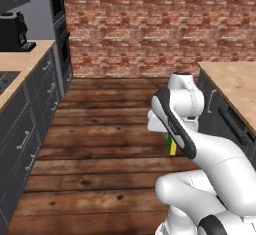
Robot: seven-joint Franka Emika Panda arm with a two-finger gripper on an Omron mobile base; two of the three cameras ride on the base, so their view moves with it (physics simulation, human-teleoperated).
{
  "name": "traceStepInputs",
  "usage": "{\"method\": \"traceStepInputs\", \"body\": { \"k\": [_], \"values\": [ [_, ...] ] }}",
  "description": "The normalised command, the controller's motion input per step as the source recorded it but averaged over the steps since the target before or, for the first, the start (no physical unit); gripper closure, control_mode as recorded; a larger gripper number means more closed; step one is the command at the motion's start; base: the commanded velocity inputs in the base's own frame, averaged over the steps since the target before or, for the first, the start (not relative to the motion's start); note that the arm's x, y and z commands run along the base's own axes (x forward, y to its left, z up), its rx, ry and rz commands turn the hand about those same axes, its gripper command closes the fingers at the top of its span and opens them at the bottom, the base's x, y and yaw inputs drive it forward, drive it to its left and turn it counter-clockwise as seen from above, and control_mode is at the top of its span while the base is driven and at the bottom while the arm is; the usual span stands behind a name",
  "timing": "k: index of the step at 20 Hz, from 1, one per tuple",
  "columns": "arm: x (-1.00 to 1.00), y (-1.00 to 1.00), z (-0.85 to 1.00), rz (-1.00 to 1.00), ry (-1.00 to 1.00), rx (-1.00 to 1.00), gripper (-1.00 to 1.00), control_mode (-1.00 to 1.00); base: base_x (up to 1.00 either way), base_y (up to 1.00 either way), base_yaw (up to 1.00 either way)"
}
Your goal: Pick up the sponge and dish brush from the sink, and place them back in the cabinet, and close the cabinet door.
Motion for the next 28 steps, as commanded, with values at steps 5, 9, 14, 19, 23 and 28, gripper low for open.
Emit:
{"method": "traceStepInputs", "body": {
  "k": [5, 9, 14, 19, 23, 28],
  "values": [
    [0.00, 0.00, 0.00, 0.00, 0.00, 0.00, 1.00, 1.00, 0.20, 0.11, 0.40],
    [0.00, 0.00, 0.00, 0.00, 0.00, 0.00, 1.00, 1.00, 0.36, 0.06, 0.25],
    [0.00, 0.00, 0.00, 0.00, 0.00, 0.00, 1.00, 1.00, 0.34, 0.12, 0.23],
    [0.00, 0.00, 0.00, 0.00, 0.00, 0.00, 1.00, 1.00, 0.29, 0.21, 0.35],
    [0.00, 0.00, 0.00, 0.00, 0.00, 0.00, 1.00, 1.00, 0.25, 0.21, 0.42],
    [0.00, 0.00, 0.00, 0.00, 0.00, 0.00, 1.00, 1.00, 0.24, 0.15, 0.47]
  ]
}}
